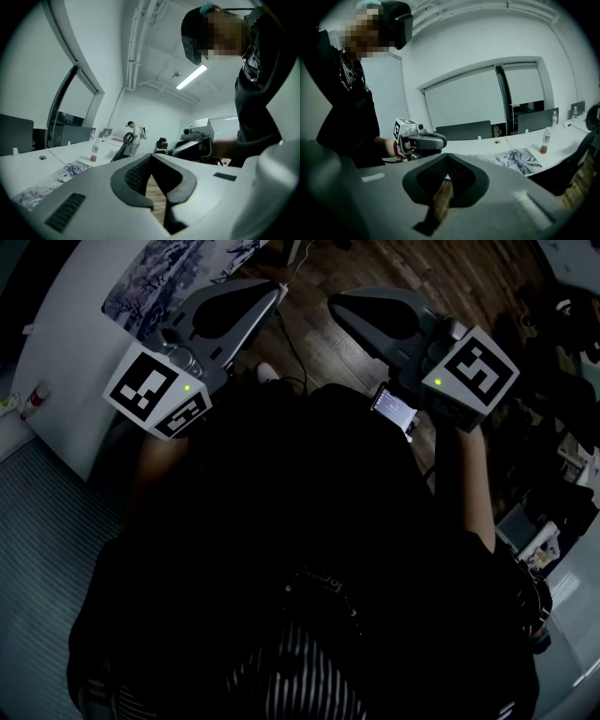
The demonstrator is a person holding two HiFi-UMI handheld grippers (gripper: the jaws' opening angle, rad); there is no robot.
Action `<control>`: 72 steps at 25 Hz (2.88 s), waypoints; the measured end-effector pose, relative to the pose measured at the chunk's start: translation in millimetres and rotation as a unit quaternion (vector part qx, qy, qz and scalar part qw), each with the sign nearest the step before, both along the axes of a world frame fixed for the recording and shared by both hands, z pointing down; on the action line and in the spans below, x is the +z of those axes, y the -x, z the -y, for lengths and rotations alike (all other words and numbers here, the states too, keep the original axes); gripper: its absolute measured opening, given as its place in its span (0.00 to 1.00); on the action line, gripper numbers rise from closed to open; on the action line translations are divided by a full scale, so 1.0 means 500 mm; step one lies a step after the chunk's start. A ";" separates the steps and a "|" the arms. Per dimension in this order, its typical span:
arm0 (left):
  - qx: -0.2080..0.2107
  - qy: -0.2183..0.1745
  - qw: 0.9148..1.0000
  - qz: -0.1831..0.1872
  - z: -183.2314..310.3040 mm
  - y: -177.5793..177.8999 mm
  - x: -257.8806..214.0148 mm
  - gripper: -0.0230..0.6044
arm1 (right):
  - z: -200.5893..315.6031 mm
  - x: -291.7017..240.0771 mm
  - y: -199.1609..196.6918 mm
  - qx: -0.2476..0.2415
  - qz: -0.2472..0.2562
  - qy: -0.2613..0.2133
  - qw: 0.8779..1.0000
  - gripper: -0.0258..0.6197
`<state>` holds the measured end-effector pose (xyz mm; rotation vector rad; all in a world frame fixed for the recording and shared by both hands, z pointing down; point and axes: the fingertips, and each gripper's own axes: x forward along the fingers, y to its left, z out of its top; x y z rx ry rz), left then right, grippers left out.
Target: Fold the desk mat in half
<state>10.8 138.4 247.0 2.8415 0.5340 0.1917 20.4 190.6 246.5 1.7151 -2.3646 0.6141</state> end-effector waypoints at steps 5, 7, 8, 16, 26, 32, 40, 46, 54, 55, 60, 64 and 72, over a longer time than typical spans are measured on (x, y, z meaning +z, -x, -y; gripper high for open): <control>-0.026 0.015 1.000 0.009 0.065 0.004 0.022 0.05 | 0.059 0.011 -0.037 0.030 0.018 0.004 0.999 0.05; -0.028 0.013 0.999 0.009 0.062 0.019 0.022 0.05 | 0.064 0.001 -0.042 0.037 0.023 -0.009 0.999 0.05; -0.029 0.010 0.999 0.010 0.059 0.026 0.021 0.05 | 0.066 -0.004 -0.040 0.037 0.024 -0.015 0.999 0.05; -0.058 0.002 0.998 0.009 0.094 0.009 -0.002 0.05 | 0.131 -0.016 -0.072 0.005 0.033 -0.049 0.998 0.05; -0.103 0.008 0.995 0.016 0.201 -0.132 -0.021 0.05 | 0.258 -0.014 -0.241 -0.035 0.057 -0.074 0.995 0.05; -0.121 -0.016 0.992 0.027 0.265 -0.231 -0.023 0.05 | 0.332 -0.019 -0.362 -0.044 0.068 -0.080 0.994 0.05; -0.131 0.032 0.990 0.041 0.297 -0.349 -0.015 0.05 | 0.385 0.013 -0.470 -0.075 0.102 -0.064 0.990 0.05; -0.150 0.034 0.984 0.093 0.304 -0.427 0.024 0.05 | 0.401 0.042 -0.554 -0.099 0.120 -0.061 0.986 0.05; -0.179 0.031 0.977 0.115 0.320 -0.470 0.039 0.05 | 0.384 0.097 -0.620 -0.102 0.139 -0.051 0.984 0.05; -0.176 0.032 0.977 0.117 0.314 -0.475 0.042 0.05 | 0.382 0.104 -0.625 -0.101 0.141 -0.049 0.984 0.05; -0.151 0.048 0.980 0.120 0.294 -0.477 0.053 0.05 | 0.388 0.109 -0.625 -0.094 0.140 -0.044 0.985 0.05; -0.133 0.053 0.984 0.108 0.280 -0.494 0.040 0.05 | 0.367 0.090 -0.631 -0.074 0.125 -0.052 0.988 0.05; -0.072 0.066 0.991 0.091 0.293 -0.576 0.052 0.05 | 0.350 0.122 -0.733 0.011 0.107 -0.039 0.993 0.05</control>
